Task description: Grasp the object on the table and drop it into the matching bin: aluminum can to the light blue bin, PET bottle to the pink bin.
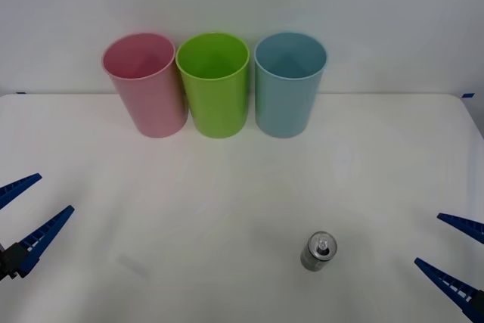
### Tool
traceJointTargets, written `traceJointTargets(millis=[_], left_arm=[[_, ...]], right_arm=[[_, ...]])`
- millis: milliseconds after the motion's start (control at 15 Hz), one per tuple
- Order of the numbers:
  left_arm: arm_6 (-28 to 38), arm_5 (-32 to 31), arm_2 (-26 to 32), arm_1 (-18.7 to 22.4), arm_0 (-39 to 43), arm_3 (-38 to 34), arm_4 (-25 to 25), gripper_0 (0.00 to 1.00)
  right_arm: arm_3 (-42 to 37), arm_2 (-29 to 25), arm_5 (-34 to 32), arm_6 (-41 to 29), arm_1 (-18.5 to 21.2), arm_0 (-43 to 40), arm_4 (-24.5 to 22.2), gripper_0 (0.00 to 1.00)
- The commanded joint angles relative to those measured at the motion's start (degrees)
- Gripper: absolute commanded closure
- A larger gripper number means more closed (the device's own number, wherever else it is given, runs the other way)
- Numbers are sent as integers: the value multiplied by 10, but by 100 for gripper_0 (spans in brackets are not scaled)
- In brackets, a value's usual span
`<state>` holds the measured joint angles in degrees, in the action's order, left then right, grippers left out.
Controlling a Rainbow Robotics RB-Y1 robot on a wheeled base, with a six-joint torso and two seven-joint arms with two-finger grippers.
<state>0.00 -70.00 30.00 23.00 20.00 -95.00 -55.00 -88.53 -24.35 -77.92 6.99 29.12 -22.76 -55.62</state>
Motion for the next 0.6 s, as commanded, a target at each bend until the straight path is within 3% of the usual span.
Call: traceJointTargets(millis=[67,267,600], left_arm=[[0,0,0,0,0,0,0,0],[0,0,0,0,0,0,0,0],[0,0,0,0,0,0,0,0]], right_arm=[[21,10,-3,65,8,5,-7,0],[40,40,-3,109,24,10,-8,0],[70,66,-21,120,25,35,-53,0]])
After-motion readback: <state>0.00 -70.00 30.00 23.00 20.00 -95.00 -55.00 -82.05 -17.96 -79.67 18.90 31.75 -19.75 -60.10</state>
